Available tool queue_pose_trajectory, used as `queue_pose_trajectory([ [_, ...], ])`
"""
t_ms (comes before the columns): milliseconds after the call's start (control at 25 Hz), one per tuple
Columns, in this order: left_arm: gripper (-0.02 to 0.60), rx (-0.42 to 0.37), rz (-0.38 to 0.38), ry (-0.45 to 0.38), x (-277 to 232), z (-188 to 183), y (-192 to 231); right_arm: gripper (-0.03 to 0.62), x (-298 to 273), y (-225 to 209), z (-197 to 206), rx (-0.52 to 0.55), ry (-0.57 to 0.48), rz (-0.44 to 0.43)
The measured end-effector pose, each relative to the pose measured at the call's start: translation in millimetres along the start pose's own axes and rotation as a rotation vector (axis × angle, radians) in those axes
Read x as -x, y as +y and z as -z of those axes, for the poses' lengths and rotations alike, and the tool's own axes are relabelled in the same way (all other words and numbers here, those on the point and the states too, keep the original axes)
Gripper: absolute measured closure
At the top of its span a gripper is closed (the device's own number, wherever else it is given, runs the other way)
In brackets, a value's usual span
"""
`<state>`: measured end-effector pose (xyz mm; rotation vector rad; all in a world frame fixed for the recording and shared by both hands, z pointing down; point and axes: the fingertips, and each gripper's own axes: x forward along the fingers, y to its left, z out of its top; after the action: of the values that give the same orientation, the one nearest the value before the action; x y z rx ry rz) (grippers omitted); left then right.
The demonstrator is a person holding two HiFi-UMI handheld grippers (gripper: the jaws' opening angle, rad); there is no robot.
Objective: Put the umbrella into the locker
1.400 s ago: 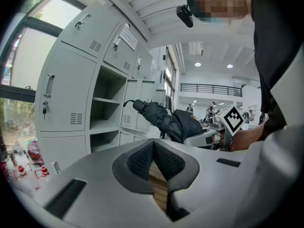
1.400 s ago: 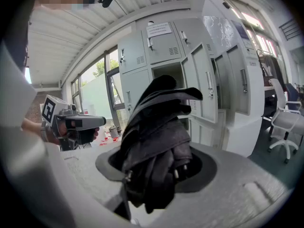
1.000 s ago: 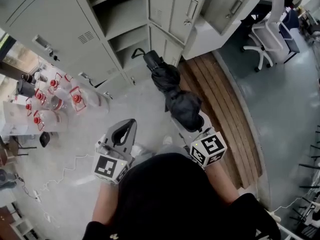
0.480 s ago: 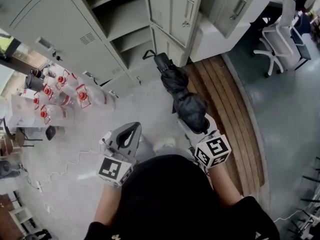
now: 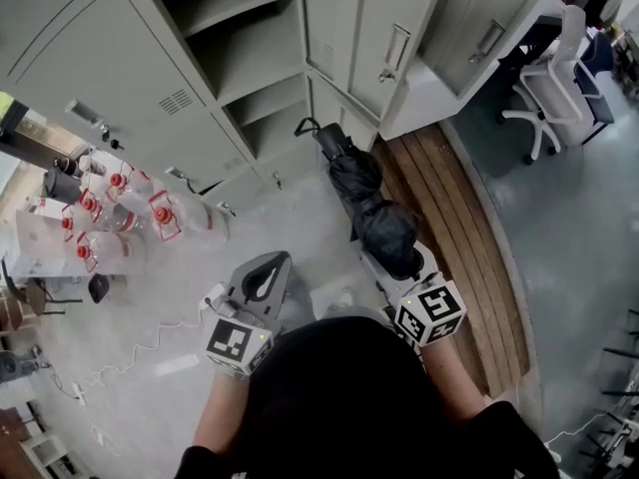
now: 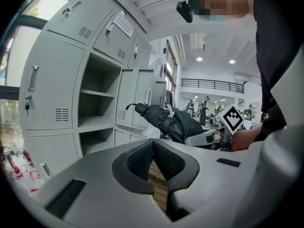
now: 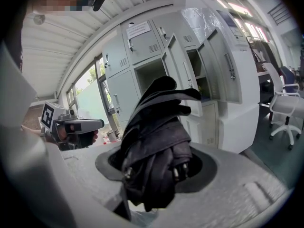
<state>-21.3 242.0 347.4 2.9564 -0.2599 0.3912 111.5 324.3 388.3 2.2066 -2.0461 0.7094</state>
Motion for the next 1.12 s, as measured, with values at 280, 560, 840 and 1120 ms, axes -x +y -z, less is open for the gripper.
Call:
queue_pose_trajectory([
  [280,0.572,0.006,0.044,-0.003,-8,-10,76,0.349,-60,19,-22,-0.002,0.009,0.044],
  [560,0.572,-0.013,0.096,-0.012,-11,-21,150,0.350,-123,42,-41,-0.025,0.004,0.096],
  [840,0.572,0.014,0.146,0.010,-11,-18,209,0.350,-161,55,-38,-0.062,0.023,0.173],
  [1120,0.572,0.017,0.159,0.019,-10,-5,232,0.350,-184,58,-18,-0.093,0.081,0.184],
])
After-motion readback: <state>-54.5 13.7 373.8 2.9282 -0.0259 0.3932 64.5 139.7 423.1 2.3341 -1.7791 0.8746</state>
